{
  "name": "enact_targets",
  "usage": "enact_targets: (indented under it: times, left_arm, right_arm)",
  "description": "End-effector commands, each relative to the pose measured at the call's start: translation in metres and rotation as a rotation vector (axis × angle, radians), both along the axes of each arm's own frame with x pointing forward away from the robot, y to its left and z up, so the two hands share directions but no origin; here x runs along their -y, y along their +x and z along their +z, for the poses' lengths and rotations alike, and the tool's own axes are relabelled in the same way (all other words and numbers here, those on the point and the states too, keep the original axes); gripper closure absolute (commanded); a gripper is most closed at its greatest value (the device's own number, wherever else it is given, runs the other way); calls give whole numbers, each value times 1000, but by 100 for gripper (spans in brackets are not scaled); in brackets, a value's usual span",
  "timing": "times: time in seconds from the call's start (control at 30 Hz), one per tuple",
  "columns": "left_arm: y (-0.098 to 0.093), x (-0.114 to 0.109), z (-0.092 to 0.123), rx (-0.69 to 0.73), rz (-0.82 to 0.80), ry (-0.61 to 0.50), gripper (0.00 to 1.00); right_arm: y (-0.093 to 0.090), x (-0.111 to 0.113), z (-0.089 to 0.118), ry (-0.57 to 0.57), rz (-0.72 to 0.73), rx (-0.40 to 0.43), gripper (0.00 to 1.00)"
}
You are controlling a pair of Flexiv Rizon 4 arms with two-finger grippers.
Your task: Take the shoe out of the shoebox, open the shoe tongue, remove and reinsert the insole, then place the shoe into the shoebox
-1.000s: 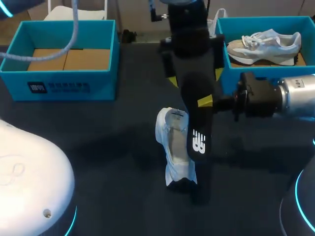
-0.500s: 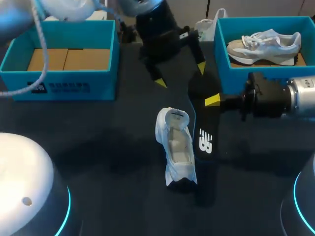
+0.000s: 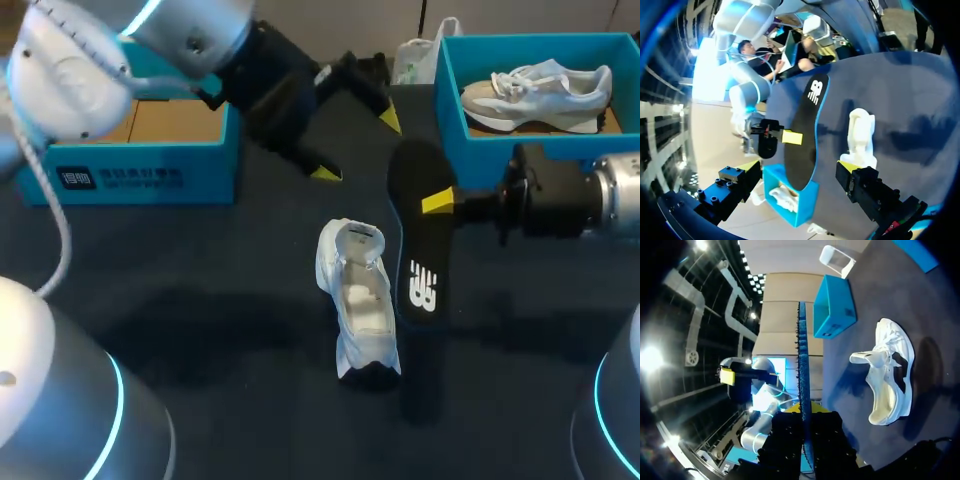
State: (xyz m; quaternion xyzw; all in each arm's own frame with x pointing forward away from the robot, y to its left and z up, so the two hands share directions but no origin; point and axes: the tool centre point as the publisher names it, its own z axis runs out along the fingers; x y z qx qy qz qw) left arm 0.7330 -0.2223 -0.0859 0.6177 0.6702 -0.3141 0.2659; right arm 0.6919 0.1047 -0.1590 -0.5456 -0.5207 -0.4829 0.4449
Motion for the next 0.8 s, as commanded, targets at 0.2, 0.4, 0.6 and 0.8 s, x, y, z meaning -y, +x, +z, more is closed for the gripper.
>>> enact_targets:
  times: [0.2,0.4,0.6,0.8]
  left_arm:
    - [-5,-9,-3,24,44,-448,0]
    - [5,-4,-30,36,130,-556,0]
    - [15,-3,-55,190,153,-605,0]
    - [15,4,-63,225,162,-701,0]
  right_arm:
    - [0,3,2,-9,13,-9,100]
    - [0,4,3,2,-6,-9,100]
    - [0,3,5,5,-2,-26,100]
    - [-2,2,7,20,-23,-32,100]
